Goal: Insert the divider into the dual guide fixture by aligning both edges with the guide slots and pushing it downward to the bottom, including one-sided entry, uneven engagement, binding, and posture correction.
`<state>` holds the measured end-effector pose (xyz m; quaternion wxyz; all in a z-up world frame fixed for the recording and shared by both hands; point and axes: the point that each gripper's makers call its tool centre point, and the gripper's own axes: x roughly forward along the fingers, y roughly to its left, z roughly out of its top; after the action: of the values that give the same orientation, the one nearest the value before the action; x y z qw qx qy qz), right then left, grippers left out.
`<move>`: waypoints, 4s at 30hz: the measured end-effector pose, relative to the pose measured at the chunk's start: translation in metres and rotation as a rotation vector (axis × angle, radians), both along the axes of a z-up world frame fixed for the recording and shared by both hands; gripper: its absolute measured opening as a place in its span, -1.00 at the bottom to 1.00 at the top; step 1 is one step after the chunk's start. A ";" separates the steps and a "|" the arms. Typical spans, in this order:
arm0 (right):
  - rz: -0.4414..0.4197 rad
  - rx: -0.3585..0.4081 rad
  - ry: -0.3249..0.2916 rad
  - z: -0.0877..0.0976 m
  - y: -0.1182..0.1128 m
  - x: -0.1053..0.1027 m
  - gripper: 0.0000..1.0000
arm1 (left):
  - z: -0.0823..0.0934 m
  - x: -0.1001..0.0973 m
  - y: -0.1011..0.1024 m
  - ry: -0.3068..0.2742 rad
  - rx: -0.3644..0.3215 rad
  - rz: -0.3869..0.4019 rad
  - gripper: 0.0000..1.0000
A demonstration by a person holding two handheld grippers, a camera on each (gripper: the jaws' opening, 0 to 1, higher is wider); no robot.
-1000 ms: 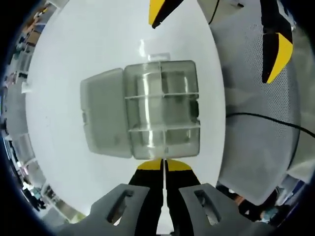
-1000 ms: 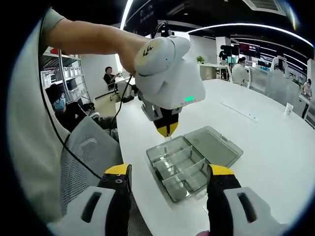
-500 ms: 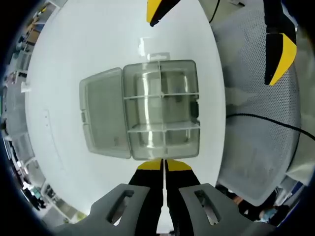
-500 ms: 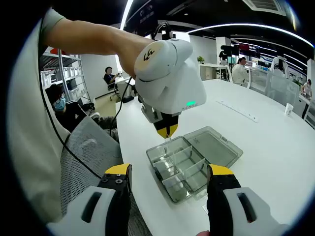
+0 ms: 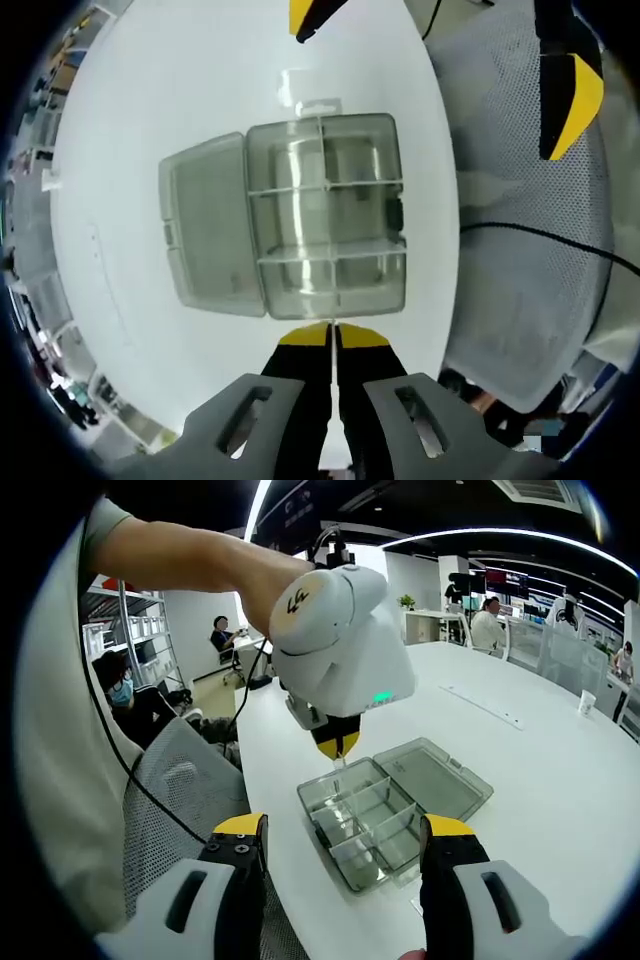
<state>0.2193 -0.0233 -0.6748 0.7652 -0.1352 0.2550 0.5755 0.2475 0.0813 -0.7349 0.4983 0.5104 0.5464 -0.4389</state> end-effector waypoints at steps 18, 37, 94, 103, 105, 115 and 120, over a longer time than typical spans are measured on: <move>-0.007 0.003 0.005 -0.002 -0.002 0.000 0.17 | -0.002 0.002 -0.003 -0.008 0.007 0.011 -1.00; -0.005 0.003 0.004 -0.001 -0.001 -0.001 0.17 | 0.003 0.001 -0.004 -0.005 -0.011 0.040 -1.00; -0.016 0.009 0.009 -0.002 -0.005 0.000 0.17 | -0.002 0.000 -0.008 0.004 0.011 0.059 -1.00; -0.022 0.013 0.010 -0.003 -0.006 0.001 0.17 | -0.007 0.001 -0.009 0.015 0.018 0.069 -1.00; -0.023 0.015 0.011 -0.003 -0.006 0.001 0.17 | -0.007 0.001 -0.008 0.018 0.021 0.070 -1.00; -0.026 0.015 0.013 -0.004 -0.006 0.001 0.17 | -0.010 0.000 -0.007 0.027 0.019 0.085 -1.00; -0.027 0.019 0.012 -0.003 -0.006 0.002 0.17 | -0.011 0.000 -0.007 0.037 0.029 0.079 -1.00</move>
<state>0.2214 -0.0289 -0.6779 0.7726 -0.1210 0.2559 0.5683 0.2479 0.0744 -0.7455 0.4977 0.4872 0.5816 -0.4202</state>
